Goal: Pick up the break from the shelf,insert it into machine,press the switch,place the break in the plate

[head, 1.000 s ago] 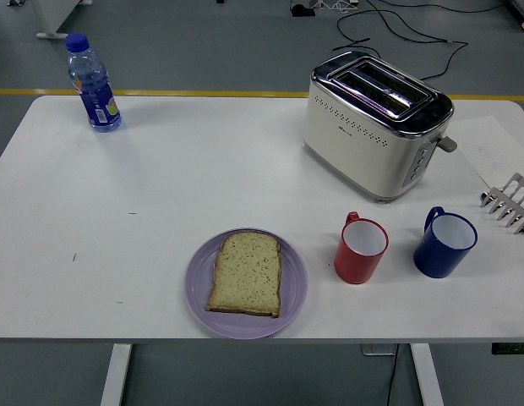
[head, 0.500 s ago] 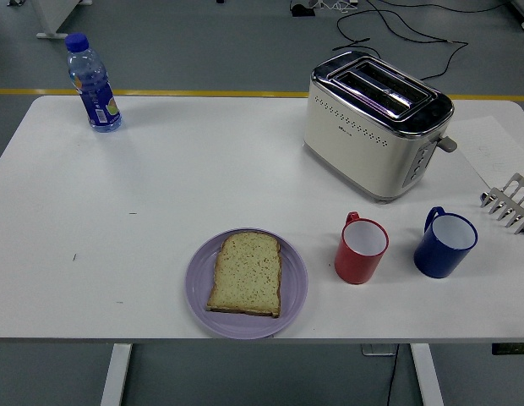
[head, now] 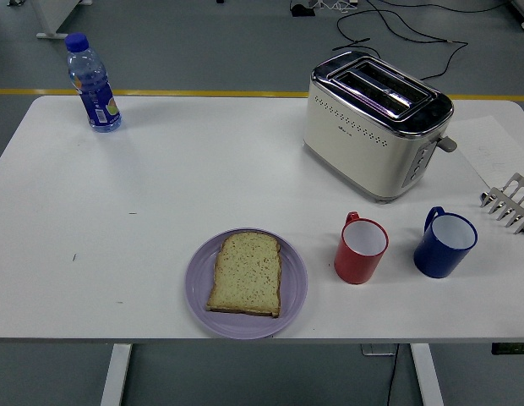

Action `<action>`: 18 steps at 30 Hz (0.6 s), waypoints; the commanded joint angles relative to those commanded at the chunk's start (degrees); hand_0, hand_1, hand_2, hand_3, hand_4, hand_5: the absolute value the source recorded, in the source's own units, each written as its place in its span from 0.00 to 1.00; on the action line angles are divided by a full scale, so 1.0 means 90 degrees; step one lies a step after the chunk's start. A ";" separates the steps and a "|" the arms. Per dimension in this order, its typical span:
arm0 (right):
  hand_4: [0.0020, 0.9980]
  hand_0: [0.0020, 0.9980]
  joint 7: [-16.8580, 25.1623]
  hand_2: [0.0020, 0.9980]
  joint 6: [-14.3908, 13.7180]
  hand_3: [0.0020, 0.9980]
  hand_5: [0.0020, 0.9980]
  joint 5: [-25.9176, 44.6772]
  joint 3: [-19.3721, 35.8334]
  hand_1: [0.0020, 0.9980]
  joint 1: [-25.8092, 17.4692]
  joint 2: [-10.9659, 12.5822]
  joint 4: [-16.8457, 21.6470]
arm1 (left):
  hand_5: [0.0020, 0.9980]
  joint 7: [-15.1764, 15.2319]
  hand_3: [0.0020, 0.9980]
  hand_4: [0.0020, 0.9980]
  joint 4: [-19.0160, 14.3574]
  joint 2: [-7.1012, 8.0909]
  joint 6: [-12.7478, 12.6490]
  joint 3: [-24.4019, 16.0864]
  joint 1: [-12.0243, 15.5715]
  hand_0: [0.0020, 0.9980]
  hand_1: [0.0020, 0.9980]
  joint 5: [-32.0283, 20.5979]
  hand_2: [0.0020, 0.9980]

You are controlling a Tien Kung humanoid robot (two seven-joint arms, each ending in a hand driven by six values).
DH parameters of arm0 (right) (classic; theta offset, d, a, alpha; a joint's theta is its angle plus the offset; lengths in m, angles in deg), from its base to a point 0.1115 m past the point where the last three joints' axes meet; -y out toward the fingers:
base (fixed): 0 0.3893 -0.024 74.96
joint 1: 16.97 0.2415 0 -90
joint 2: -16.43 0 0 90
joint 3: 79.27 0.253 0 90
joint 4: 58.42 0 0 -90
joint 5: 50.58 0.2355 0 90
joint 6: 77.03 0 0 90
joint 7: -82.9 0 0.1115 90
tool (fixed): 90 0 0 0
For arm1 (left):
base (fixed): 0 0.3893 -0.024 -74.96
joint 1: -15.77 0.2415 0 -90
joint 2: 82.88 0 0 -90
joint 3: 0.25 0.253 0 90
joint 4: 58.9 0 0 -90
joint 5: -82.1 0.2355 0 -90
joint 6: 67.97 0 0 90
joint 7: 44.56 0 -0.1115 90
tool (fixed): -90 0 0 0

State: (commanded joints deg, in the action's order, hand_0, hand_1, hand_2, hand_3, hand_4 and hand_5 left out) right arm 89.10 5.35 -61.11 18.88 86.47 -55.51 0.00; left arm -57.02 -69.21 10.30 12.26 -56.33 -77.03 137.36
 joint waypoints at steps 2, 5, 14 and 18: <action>0.44 0.76 0.0003 0.72 -0.0003 0.64 0.24 0.0008 0.0002 0.71 0.0001 -0.0003 -0.0004 | 1.00 -0.0001 0.64 0.36 0.0000 -0.0003 -0.0001 -0.0006 -0.0002 0.66 0.58 0.0004 0.62; 0.44 0.76 0.0004 0.72 -0.0007 0.64 0.24 0.0015 0.0006 0.71 0.0002 -0.0008 -0.0008 | 1.00 0.0000 0.64 0.36 0.0000 -0.0003 0.0000 0.0002 -0.0006 0.66 0.58 -0.0002 0.62; 0.43 0.76 0.0014 0.72 -0.0019 0.64 0.24 0.0040 0.0006 0.71 0.0014 0.0005 -0.0013 | 1.00 0.0011 0.64 0.36 0.0000 -0.0006 0.0003 0.0013 -0.0033 0.66 0.58 -0.0025 0.62; 0.43 0.76 0.0018 0.72 -0.0021 0.64 0.24 0.0048 -0.0006 0.71 0.0009 0.0007 -0.0016 | 1.00 0.0012 0.64 0.36 0.0000 -0.0010 0.0006 0.0012 -0.0042 0.66 0.58 -0.0015 0.62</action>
State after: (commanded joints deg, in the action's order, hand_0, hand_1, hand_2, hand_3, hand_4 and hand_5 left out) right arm 89.26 5.15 -60.68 18.82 86.55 -55.45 -0.14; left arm -56.91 -69.21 10.21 12.32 -56.22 -77.41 137.23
